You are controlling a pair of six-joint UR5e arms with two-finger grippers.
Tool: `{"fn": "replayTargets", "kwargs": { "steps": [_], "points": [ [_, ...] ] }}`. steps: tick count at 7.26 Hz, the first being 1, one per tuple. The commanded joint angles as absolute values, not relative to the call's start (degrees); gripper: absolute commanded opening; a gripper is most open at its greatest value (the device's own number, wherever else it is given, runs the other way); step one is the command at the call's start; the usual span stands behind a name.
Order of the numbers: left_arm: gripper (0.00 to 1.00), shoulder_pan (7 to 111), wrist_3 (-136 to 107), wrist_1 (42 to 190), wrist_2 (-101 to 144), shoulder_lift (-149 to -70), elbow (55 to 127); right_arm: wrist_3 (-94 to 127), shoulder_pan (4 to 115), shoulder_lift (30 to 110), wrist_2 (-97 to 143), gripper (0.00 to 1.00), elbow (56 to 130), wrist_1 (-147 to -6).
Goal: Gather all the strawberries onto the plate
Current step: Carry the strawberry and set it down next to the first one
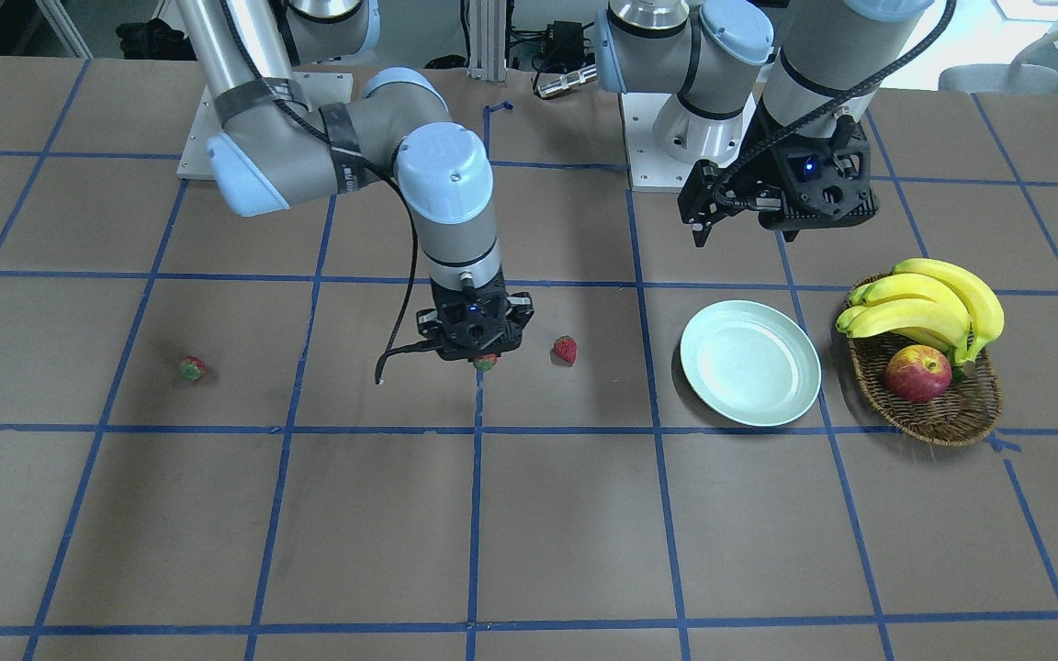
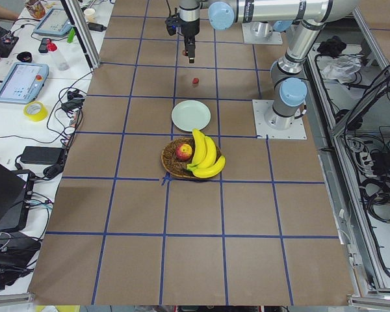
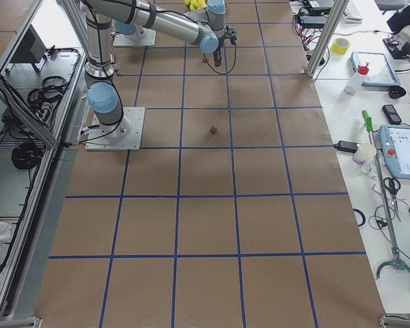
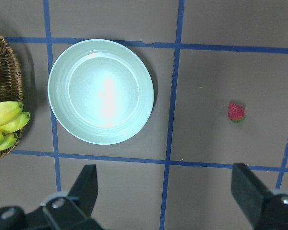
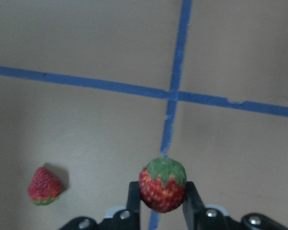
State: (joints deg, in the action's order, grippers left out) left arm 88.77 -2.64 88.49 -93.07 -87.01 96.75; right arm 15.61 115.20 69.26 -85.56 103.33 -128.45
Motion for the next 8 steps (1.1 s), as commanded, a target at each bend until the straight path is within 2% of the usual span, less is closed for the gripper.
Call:
{"fn": "replayTargets", "kwargs": {
  "steps": [1, 3, 4, 5, 7, 8],
  "points": [
    [1.00, 88.77, -2.64, 88.51, -93.08, -87.01, 96.77, 18.63, 120.40, 62.96, -85.25, 0.00, 101.43, -131.81],
    [1.00, 88.68, -2.64, 88.50, -93.08, -87.01, 96.68, 18.72, 120.41, 61.87, -85.69, 0.00, 102.30, -131.92],
    [1.00, 88.51, -2.64, 88.42, -93.08, -87.01, 96.68, 18.89, 120.41, 62.05, -85.78, 0.37, 102.74, -131.92],
    [1.00, 88.59, -2.64, 88.50, -93.08, -87.01, 96.68, 18.98, 120.41, 62.22, -86.39, 0.99, 102.31, -132.01],
    [1.00, 88.77, -2.64, 88.33, -92.64, -86.93, 96.77, 16.54, 118.23, 68.25, -86.57, 1.00, 100.90, -130.36],
    [1.00, 88.77, -2.72, 88.33, -92.90, -86.92, 96.77, 11.39, 112.38, 73.08, -86.31, 1.00, 101.07, -121.12]
  ]
}}
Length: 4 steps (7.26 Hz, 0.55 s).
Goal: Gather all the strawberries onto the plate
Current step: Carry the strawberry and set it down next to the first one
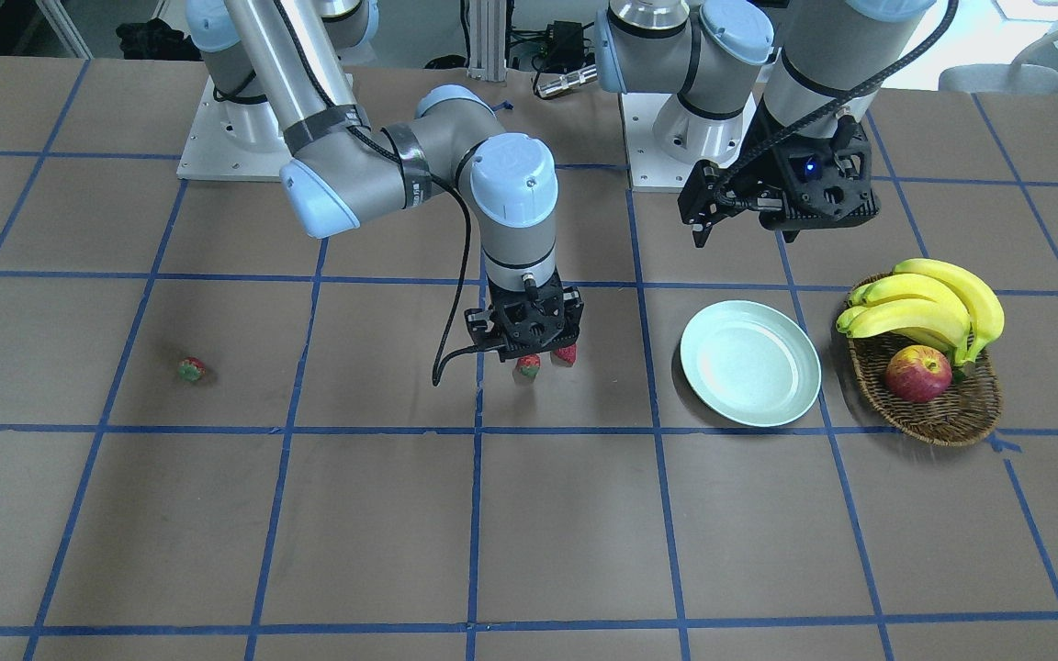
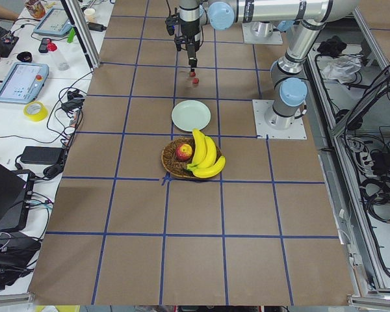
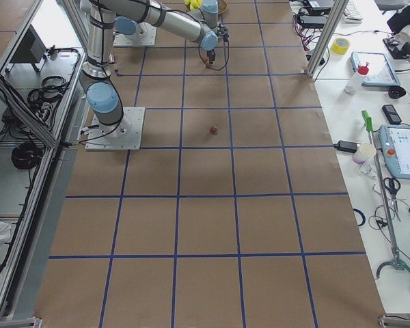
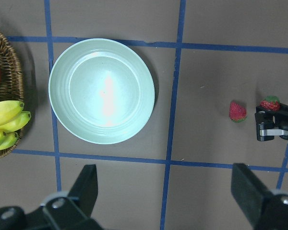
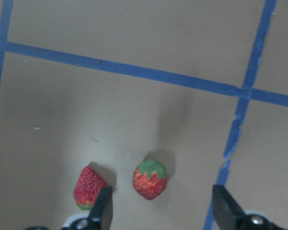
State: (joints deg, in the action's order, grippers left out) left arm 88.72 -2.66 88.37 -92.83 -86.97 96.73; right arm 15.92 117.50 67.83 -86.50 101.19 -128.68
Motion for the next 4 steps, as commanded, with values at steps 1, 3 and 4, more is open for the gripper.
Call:
{"fn": "replayTargets", "kwargs": {
  "steps": [1, 3, 4],
  "points": [
    [1.00, 88.77, -2.64, 88.42, -92.99, -87.01, 96.77, 5.33, 105.19, 76.60, -86.48, 1.00, 101.07, -115.63],
    [1.00, 88.68, -2.72, 88.68, -93.16, -87.28, 96.68, -7.26, 91.21, 77.96, -91.19, 1.00, 101.86, -111.80],
    [1.00, 88.59, -2.72, 88.68, -93.08, -87.28, 96.68, -9.30, 84.70, 78.39, -94.36, 1.00, 104.30, -112.23]
  ]
}}
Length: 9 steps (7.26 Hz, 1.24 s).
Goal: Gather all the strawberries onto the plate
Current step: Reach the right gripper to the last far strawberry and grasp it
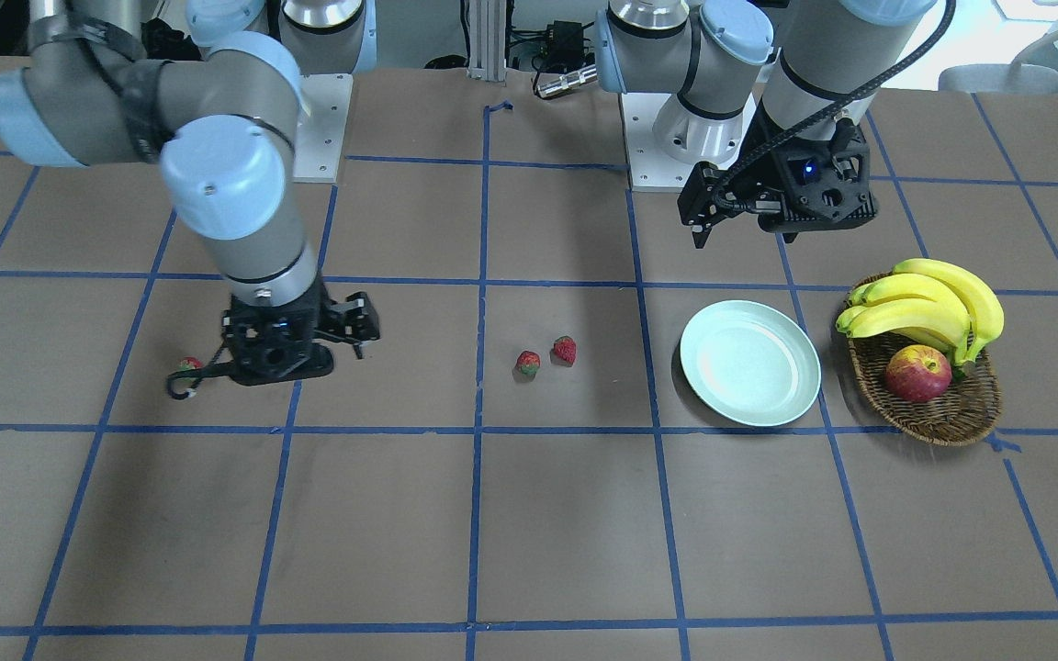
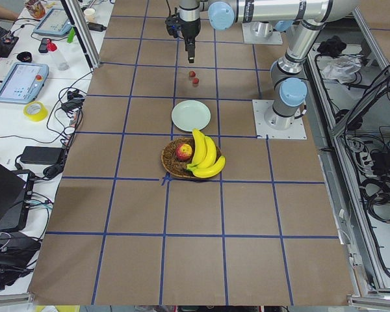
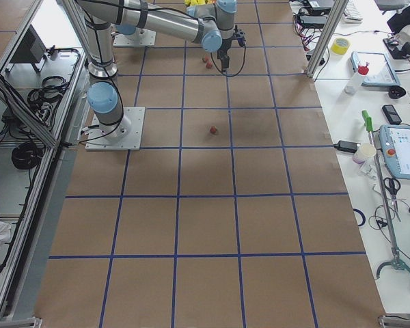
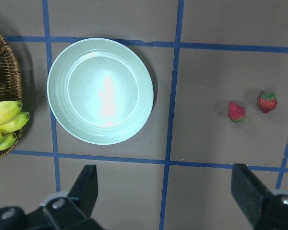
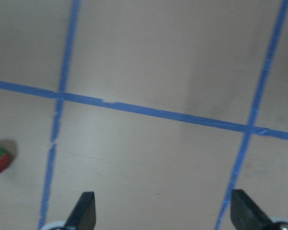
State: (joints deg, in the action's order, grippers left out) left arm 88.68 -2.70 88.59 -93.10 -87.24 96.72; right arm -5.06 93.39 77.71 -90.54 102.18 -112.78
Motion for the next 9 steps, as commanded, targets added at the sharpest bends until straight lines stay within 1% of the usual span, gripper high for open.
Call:
{"fn": "replayTargets", "kwargs": {
  "steps": [1, 2, 4, 5, 7, 9],
  "points": [
    [1.00, 88.68, -2.72, 88.68, -93.16, -87.19, 96.68, -16.63, 79.68, 78.75, -95.18, 1.00, 107.02, -112.50],
    [1.00, 88.59, -2.72, 88.59, -92.99, -87.27, 96.68, -18.61, 77.72, 78.66, -95.19, 1.00, 110.79, -117.37],
    [1.00, 88.68, -2.72, 88.24, -91.85, -86.93, 96.59, -22.22, 76.47, 78.49, -94.58, 1.00, 122.73, -135.70],
    [1.00, 88.77, -2.81, 88.59, -90.71, -86.92, 96.59, -25.19, 76.29, 78.40, -94.48, 1.00, 124.44, -139.71],
    [1.00, 88.86, -2.64, 88.51, -92.01, -86.92, 96.68, -25.66, 74.28, 77.96, -92.74, 1.00, 124.89, -140.01],
    [1.00, 88.68, -2.72, 88.59, -92.99, -86.92, 96.68, -26.01, 72.34, 77.96, -92.02, 1.00, 128.65, -144.20]
  ]
}}
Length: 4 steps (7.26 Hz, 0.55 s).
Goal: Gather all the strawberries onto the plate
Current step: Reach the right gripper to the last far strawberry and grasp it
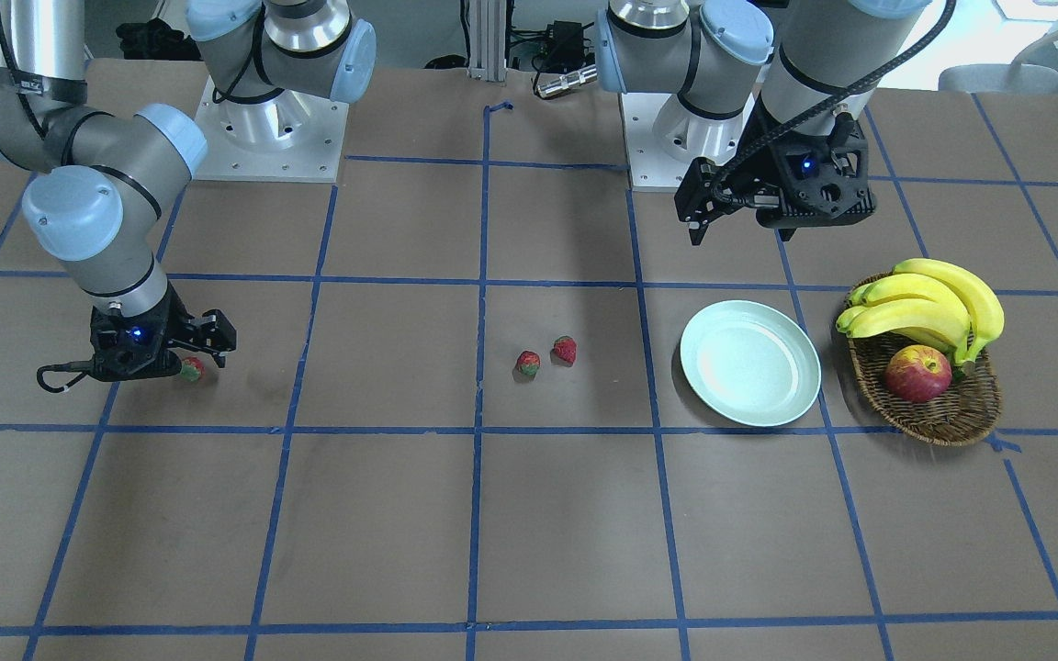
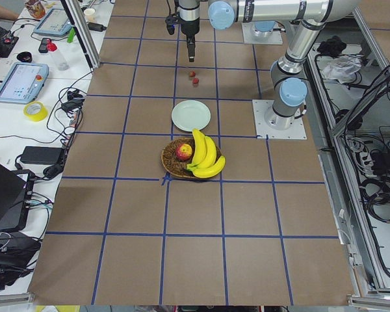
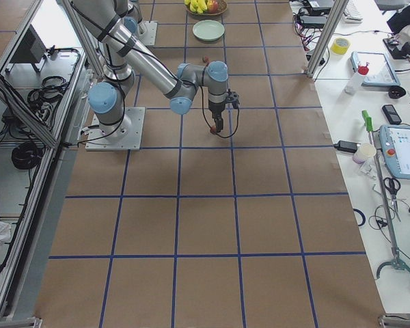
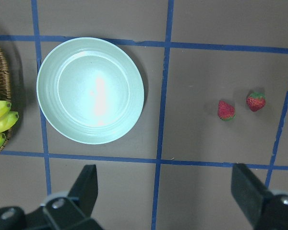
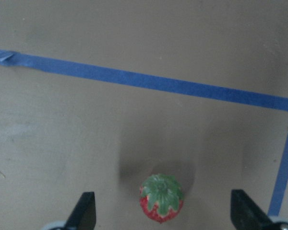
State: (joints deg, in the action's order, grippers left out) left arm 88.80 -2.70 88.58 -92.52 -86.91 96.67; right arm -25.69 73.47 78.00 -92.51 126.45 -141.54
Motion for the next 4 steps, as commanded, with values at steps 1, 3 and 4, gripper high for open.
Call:
{"fn": "replayTargets", "kwargs": {
  "steps": [1, 3, 4],
  "points": [
    [1.00, 88.42, -2.72, 88.33, -92.90, -87.01, 96.68, -25.93, 72.33, 77.96, -92.02, 1.00, 128.67, -144.32],
    [1.00, 88.42, -2.73, 88.33, -92.90, -86.93, 96.68, -25.32, 72.33, 76.83, -91.32, 0.48, 128.50, -144.06],
    [1.00, 88.33, -2.72, 88.24, -92.55, -86.75, 96.68, -25.14, 72.25, 76.21, -91.23, 0.31, 128.32, -144.05]
  ]
}}
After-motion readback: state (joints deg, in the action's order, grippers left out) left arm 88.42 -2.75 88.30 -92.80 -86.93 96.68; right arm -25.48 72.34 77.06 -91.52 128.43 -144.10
